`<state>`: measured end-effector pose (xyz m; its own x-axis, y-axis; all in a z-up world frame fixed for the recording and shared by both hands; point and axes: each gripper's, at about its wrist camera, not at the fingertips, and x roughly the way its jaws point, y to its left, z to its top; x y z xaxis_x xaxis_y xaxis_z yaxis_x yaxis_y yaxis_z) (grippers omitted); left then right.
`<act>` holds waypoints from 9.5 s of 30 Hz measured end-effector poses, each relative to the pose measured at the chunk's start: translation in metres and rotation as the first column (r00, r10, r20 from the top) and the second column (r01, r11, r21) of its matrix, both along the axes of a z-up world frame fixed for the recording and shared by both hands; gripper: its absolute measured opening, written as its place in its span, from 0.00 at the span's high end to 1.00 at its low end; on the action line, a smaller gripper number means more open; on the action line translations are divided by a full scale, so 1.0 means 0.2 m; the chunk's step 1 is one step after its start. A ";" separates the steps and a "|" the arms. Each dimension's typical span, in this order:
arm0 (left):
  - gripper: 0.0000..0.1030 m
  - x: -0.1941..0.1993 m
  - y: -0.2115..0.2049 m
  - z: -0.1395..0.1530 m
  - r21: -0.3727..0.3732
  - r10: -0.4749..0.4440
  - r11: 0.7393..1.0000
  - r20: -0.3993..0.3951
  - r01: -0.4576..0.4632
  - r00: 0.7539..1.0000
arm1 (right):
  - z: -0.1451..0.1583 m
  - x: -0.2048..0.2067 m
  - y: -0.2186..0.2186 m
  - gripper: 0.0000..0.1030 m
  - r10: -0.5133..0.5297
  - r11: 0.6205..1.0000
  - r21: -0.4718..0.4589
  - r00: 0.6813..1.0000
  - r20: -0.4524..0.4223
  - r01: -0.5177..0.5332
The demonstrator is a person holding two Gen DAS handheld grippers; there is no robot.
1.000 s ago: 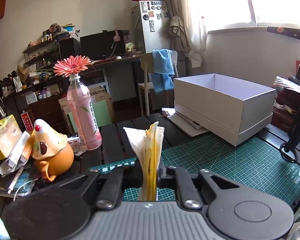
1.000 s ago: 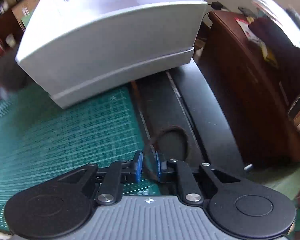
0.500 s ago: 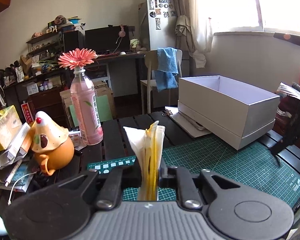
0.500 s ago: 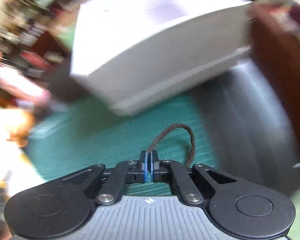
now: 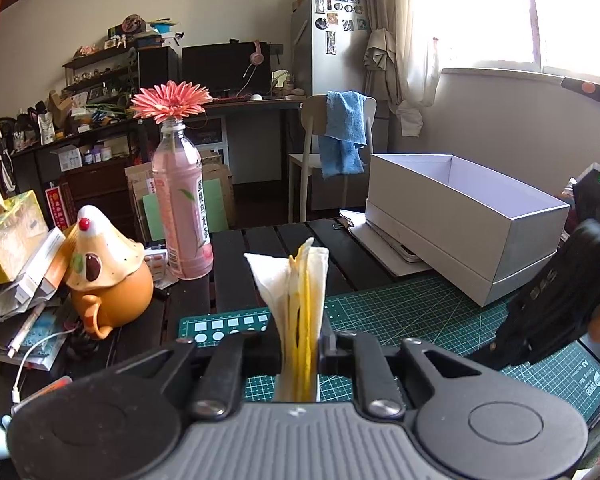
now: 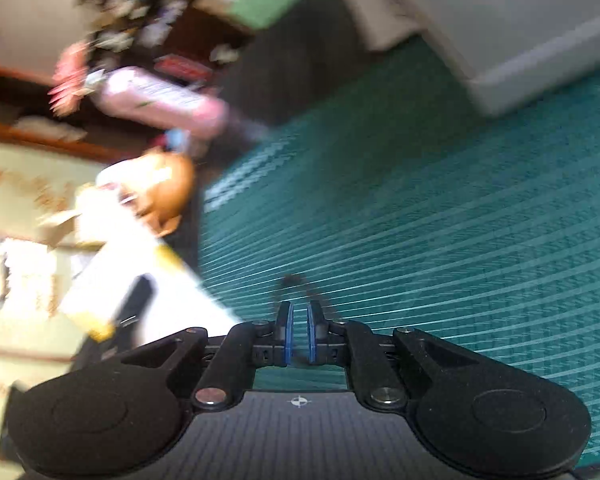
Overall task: Fold shopping bag
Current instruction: 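Grasp the dark brown cord loop with the right gripper and lift it, then bring the cord loop over the bag held upright in the left gripper, then wrap the cord loop around the folded bag with the right gripper, then release the brown cord and pull the right gripper away from the bag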
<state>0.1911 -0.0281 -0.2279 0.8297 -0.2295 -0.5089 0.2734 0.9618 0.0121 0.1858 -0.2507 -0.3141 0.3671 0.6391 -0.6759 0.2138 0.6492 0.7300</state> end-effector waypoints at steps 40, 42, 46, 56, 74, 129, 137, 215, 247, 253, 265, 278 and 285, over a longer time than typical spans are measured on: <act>0.84 0.06 0.07 -0.01 -0.037 0.071 0.997 -0.063 -0.073 0.996 | 0.10 0.04 0.43 0.87 0.284 0.769 -0.622 0.950 0.127 -0.147; 0.84 0.06 0.07 -0.01 -0.039 0.071 0.997 -0.066 -0.073 0.995 | 0.11 0.05 0.37 0.74 0.209 0.810 -0.577 0.971 0.115 -0.106; 0.83 0.06 0.07 -0.02 -0.039 0.072 0.996 -0.070 -0.075 0.995 | 0.10 0.07 0.32 0.72 0.081 0.897 -0.439 0.996 0.027 -0.061; 0.82 0.06 0.05 -0.02 -0.017 0.071 0.997 -0.068 -0.072 0.995 | 0.13 0.11 0.52 0.75 0.148 0.760 -0.638 0.989 -0.018 -0.126; 0.84 0.08 0.11 -0.02 -0.018 0.008 1.000 -0.076 -0.010 0.997 | 0.58 0.07 0.32 0.98 0.262 0.931 -0.351 0.856 0.446 -0.102; 0.85 -0.12 -0.17 0.00 0.290 -0.133 0.955 0.253 0.056 0.958 | 0.73 -0.02 0.54 0.63 0.448 0.865 -0.496 0.570 0.689 -0.081; 0.85 -0.09 -0.09 0.11 0.153 0.034 0.985 0.303 -0.084 0.952 | 0.49 0.12 0.37 0.54 -0.065 0.958 0.279 0.894 0.442 -0.069; 0.89 -0.23 -0.34 -0.03 0.473 -0.158 0.874 0.490 -0.109 0.857 | 0.68 0.26 0.31 0.96 0.122 0.970 0.123 0.856 0.502 -0.210; 0.93 -0.31 -0.30 0.04 0.386 -0.194 0.923 0.481 -0.007 0.855 | 0.77 0.08 0.56 0.96 0.387 0.890 -0.453 0.613 0.689 -0.052; 0.93 -0.33 -0.31 0.06 0.377 -0.216 0.926 0.490 0.018 0.844 | 0.68 0.19 0.45 0.97 0.302 0.945 -0.299 0.708 0.638 -0.133; 0.92 -0.14 -0.03 0.20 -0.072 -0.011 0.997 0.258 0.030 0.966 | 0.38 0.38 0.44 0.97 0.251 0.945 0.094 0.877 0.410 -0.314; 0.90 0.06 0.41 0.16 -0.619 -0.205 0.772 -0.023 0.147 0.979 | 0.38 0.30 0.25 0.57 0.173 0.949 0.157 0.866 0.469 -0.274; 0.89 0.16 0.55 0.08 -0.833 -0.417 0.508 -0.013 0.221 0.909 | 0.41 0.28 0.18 0.50 0.120 0.915 0.258 0.821 0.558 -0.309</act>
